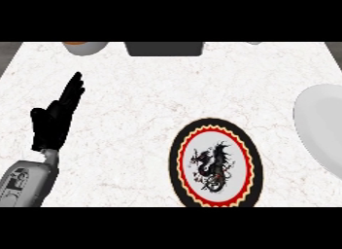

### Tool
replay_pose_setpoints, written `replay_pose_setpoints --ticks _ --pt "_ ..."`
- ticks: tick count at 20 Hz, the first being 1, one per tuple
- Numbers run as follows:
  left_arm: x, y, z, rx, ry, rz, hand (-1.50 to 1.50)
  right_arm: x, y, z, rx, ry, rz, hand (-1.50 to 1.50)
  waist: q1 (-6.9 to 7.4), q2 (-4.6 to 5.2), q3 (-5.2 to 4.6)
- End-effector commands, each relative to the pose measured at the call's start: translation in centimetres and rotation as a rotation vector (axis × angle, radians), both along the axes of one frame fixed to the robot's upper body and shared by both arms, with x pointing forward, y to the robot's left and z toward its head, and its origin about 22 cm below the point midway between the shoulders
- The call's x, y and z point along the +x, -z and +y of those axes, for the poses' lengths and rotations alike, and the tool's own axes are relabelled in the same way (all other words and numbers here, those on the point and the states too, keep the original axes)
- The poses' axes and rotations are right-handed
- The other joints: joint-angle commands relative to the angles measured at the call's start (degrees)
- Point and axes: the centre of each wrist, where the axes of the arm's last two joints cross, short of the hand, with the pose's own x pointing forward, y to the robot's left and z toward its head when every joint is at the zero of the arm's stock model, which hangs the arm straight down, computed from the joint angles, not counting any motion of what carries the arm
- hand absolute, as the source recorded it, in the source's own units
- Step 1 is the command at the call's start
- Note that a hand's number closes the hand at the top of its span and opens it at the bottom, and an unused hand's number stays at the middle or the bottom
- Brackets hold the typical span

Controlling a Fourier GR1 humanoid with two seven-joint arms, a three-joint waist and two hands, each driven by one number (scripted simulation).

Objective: Pick the squash from the plate and place it in the plate

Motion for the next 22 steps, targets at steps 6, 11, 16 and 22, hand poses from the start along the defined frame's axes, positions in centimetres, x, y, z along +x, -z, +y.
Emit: replay_pose_setpoints --ticks 6,11,16,22 --pt "0.7 0.4 -0.9 0.003 0.047 -0.001 0.0 4.4 3.8 -1.2 0.047 -0.117 0.079 1.5 1.94 0.3 -0.21" --pt "-0.5 0.6 -0.8 -0.008 0.044 0.016 0.0 7.2 5.0 1.3 -0.16 -0.079 0.129 1.5 1.9 0.04 -0.27" --pt "0.6 -0.3 0.8 -0.006 0.036 -0.011 0.0 9.4 10.2 4.2 -0.092 -0.024 0.278 1.5 1.95 0.19 -0.26" --pt "-0.2 -0.2 -2.1 -0.007 0.038 0.002 0.0 10.0 15.4 6.9 0.028 -0.048 0.341 -1.5 1.51 0.1 -0.21"
